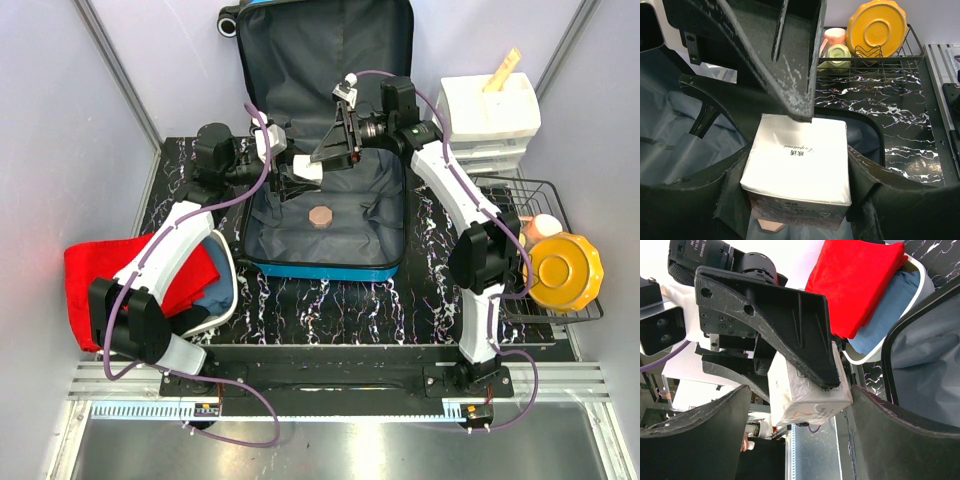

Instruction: Open, take out, and arrange the luggage

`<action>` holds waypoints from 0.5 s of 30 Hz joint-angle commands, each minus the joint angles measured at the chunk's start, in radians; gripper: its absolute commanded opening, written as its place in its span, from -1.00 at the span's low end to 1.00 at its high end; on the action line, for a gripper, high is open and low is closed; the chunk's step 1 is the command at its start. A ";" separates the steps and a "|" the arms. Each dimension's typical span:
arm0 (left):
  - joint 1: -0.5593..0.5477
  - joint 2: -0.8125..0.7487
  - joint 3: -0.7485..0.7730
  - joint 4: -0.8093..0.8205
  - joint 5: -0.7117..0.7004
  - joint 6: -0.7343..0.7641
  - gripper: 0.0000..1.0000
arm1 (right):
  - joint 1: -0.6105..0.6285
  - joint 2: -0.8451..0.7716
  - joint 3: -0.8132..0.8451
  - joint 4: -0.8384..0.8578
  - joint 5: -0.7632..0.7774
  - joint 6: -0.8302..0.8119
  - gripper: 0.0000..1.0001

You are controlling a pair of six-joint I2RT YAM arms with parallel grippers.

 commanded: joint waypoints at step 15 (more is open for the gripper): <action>-0.001 0.000 0.078 -0.023 -0.072 0.106 0.48 | -0.018 0.043 0.126 0.013 -0.084 0.060 -0.88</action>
